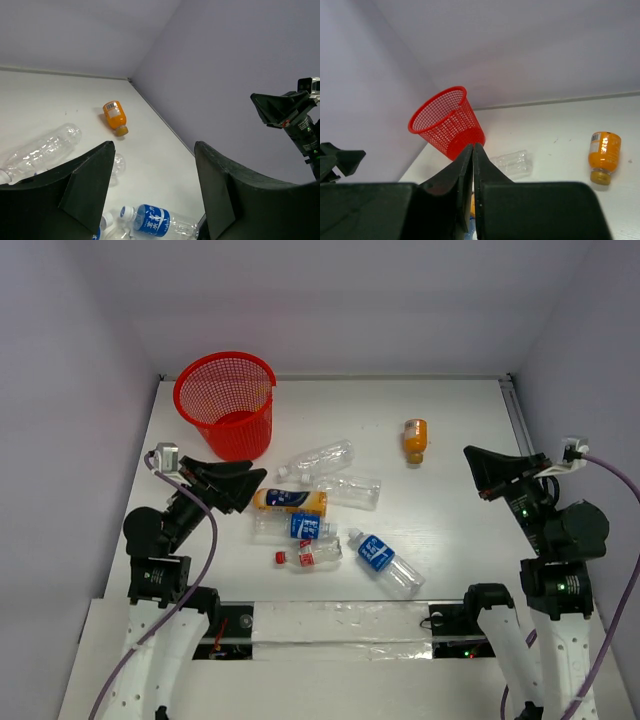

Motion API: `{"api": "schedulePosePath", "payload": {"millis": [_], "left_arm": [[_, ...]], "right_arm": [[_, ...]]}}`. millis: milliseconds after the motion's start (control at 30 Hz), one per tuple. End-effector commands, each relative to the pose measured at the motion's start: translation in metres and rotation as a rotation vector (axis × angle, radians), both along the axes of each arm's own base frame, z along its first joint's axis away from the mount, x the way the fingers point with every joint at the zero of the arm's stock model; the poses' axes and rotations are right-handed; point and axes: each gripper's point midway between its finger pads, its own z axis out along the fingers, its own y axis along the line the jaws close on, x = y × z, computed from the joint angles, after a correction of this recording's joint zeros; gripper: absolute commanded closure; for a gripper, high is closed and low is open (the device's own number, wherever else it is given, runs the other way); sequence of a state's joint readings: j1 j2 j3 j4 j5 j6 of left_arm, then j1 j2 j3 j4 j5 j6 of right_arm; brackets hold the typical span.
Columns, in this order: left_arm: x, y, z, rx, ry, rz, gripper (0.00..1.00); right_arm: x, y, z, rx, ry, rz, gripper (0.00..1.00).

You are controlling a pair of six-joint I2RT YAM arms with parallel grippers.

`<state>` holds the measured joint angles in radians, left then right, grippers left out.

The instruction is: Put the plastic bottles in the bin

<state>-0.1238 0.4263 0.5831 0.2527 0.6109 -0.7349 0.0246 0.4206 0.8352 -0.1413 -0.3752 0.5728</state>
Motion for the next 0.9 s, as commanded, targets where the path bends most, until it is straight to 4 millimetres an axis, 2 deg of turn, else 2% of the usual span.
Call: {"api": "schedulePosePath", "payload": {"millis": [0, 67, 167, 200, 233, 267, 300, 333, 367, 400, 433, 467, 500, 533, 567, 600, 633, 667, 700, 733, 767, 800, 833, 867], "left_arm": [[-0.006, -0.008, 0.016, -0.005, -0.075, -0.053, 0.39], [-0.008, -0.008, 0.017, -0.012, -0.092, -0.057, 0.4], [-0.004, -0.009, 0.021, -0.029, -0.109, -0.037, 0.52], [0.0, -0.01, 0.018, -0.024, -0.086, -0.025, 0.62], [0.003, -0.016, 0.019, -0.034, -0.069, -0.018, 0.67], [0.014, -0.024, 0.009, -0.009, -0.031, -0.013, 0.71], [0.017, -0.031, 0.007, -0.001, -0.005, -0.012, 0.81], [0.016, -0.049, 0.005, -0.003, 0.024, -0.022, 0.85], [0.027, -0.066, -0.013, 0.05, 0.073, -0.016, 0.88], [0.03, -0.078, -0.02, 0.08, 0.105, -0.003, 0.95], [0.042, -0.08, -0.014, 0.084, 0.118, 0.091, 0.98], [0.039, -0.115, -0.038, 0.161, 0.17, 0.041, 1.0], [0.042, -0.127, -0.042, 0.204, 0.175, 0.054, 1.0], [0.054, -0.15, -0.053, 0.255, 0.203, 0.072, 1.0], [0.058, -0.163, -0.059, 0.283, 0.218, 0.064, 1.0], [0.063, -0.178, -0.045, 0.274, 0.205, 0.049, 1.0], [0.071, -0.189, -0.05, 0.29, 0.212, 0.049, 1.0], [0.078, -0.21, -0.076, 0.35, 0.247, 0.039, 1.0], [0.081, -0.222, -0.08, 0.367, 0.252, 0.028, 1.0], [0.091, -0.233, -0.065, 0.356, 0.235, 0.041, 1.0], [0.1, -0.25, -0.093, 0.415, 0.269, 0.042, 1.0], [0.105, -0.257, -0.101, 0.446, 0.288, 0.048, 1.0], [0.115, -0.269, -0.085, 0.425, 0.277, 0.058, 1.0], [0.122, -0.275, -0.091, 0.442, 0.288, 0.07, 0.97]], "right_arm": [[-0.005, 0.007, 0.016, -0.024, -0.058, 0.044, 0.93], [-0.003, 0.009, 0.014, -0.03, -0.049, 0.059, 0.94], [-0.003, 0.008, 0.018, -0.026, -0.056, 0.055, 0.99], [-0.004, 0.009, 0.02, -0.022, -0.061, 0.056, 1.0], [-0.004, 0.009, 0.023, -0.016, -0.063, 0.058, 1.0], [-0.004, 0.009, 0.026, -0.014, -0.067, 0.059, 1.0], [-0.006, 0.009, 0.034, -0.013, -0.08, 0.059, 1.0], [-0.005, 0.008, 0.038, -0.015, -0.081, 0.055, 1.0], [-0.006, 0.007, 0.043, -0.016, -0.089, 0.049, 1.0], [-0.009, 0.005, 0.053, -0.018, -0.108, 0.037, 1.0], [-0.008, 0.001, 0.054, -0.018, -0.103, 0.007, 1.0], [-0.006, -0.001, 0.055, -0.02, -0.096, -0.006, 1.0], [-0.006, -0.003, 0.055, -0.023, -0.088, -0.02, 1.0], [-0.006, -0.007, 0.059, -0.022, -0.094, -0.042, 1.0], [-0.007, -0.008, 0.059, -0.025, -0.091, -0.049, 1.0], [-0.007, -0.009, 0.059, -0.027, -0.09, -0.056, 1.0], [-0.006, -0.011, 0.059, -0.025, -0.088, -0.067, 1.0], [-0.006, -0.012, 0.058, -0.025, -0.084, -0.073, 1.0], [-0.005, -0.013, 0.057, -0.026, -0.081, -0.08, 1.0], [-0.005, -0.014, 0.053, -0.033, -0.071, -0.085, 1.0], [-0.004, -0.014, 0.052, -0.036, -0.064, -0.086, 1.0], [-0.004, -0.014, 0.05, -0.04, -0.06, -0.088, 1.0], [-0.004, -0.014, 0.048, -0.048, -0.052, -0.09, 1.0], [-0.004, -0.014, 0.047, -0.05, -0.048, -0.089, 1.0]]}}
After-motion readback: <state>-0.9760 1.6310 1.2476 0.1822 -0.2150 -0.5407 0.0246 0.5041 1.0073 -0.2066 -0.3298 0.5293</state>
